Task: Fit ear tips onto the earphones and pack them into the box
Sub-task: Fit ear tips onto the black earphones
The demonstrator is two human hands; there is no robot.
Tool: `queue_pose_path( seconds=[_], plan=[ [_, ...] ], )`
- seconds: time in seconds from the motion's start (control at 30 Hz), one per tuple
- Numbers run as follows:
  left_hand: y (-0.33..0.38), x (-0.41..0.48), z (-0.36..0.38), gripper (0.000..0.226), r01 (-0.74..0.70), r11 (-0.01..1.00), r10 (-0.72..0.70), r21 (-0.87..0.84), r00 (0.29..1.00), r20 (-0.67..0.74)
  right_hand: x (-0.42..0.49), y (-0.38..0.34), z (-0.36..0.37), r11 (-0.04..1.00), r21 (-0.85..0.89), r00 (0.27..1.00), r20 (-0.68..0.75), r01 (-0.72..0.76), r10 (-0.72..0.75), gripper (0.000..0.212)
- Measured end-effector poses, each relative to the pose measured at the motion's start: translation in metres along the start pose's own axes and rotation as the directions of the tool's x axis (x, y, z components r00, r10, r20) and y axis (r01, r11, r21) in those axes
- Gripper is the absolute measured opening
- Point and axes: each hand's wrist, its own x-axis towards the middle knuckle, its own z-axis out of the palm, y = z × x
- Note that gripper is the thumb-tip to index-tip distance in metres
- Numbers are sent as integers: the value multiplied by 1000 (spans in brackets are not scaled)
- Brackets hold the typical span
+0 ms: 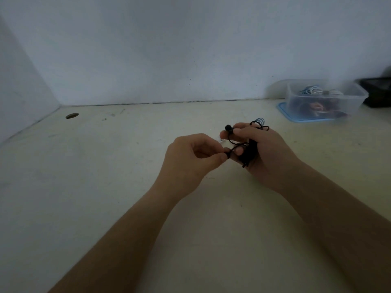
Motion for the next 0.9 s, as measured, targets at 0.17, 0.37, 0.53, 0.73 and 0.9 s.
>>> queue_pose_path(
  seconds=[0.17,0.37,0.53,0.73,0.9],
  plan=[
    [-1,1,-2,9,-9,999,11,34,997,-78,1,-1,-2,1000,-22,1000,2,-6,6,16],
    [-5,5,-8,11,26,997,-13,73,985,-171,-5,-4,-2,854,-512,996,26,86,-85,24],
    [-8,6,-8,14,46,996,-28,83,978,-206,-2,6,-4,527,-823,965,92,213,-246,16],
    [-6,5,-6,15,102,994,-108,-42,982,-157,-1,9,-6,335,-926,979,125,173,-162,16],
    [-4,4,-5,18,101,988,-114,-115,987,-111,1,12,-5,245,-939,952,177,239,-251,24]
  ],
)
